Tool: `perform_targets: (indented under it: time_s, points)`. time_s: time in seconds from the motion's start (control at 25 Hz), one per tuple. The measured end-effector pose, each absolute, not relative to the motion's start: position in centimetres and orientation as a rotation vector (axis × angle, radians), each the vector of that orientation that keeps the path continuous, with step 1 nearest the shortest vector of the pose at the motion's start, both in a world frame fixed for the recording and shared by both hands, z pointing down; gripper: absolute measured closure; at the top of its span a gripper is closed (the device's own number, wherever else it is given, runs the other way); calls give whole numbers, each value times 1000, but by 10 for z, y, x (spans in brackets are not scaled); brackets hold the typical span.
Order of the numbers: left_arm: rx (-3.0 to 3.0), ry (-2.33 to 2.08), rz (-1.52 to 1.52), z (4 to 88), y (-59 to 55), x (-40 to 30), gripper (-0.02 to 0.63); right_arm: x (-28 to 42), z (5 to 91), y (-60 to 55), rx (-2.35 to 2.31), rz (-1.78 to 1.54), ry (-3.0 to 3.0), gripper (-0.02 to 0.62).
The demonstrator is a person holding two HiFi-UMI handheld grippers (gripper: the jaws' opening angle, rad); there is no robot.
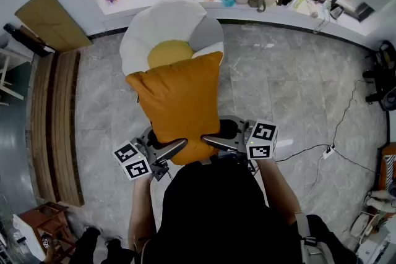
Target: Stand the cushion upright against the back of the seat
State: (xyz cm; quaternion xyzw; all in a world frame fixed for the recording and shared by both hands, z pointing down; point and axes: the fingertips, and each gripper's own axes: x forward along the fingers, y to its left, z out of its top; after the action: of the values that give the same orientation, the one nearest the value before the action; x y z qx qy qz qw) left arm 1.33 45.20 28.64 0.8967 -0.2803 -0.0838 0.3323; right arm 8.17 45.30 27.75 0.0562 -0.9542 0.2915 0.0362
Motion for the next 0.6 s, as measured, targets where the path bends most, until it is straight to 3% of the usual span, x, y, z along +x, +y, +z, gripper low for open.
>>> perform_targets:
  time_s: [0.4, 0.6]
  points:
    - [2350, -721, -224, 289, 461, -25, 232, 43, 280, 462, 172, 888, -2929, 380]
    - [2326, -692, -242, 291, 474, -40, 232, 28, 282, 473, 168, 1000, -2918, 341]
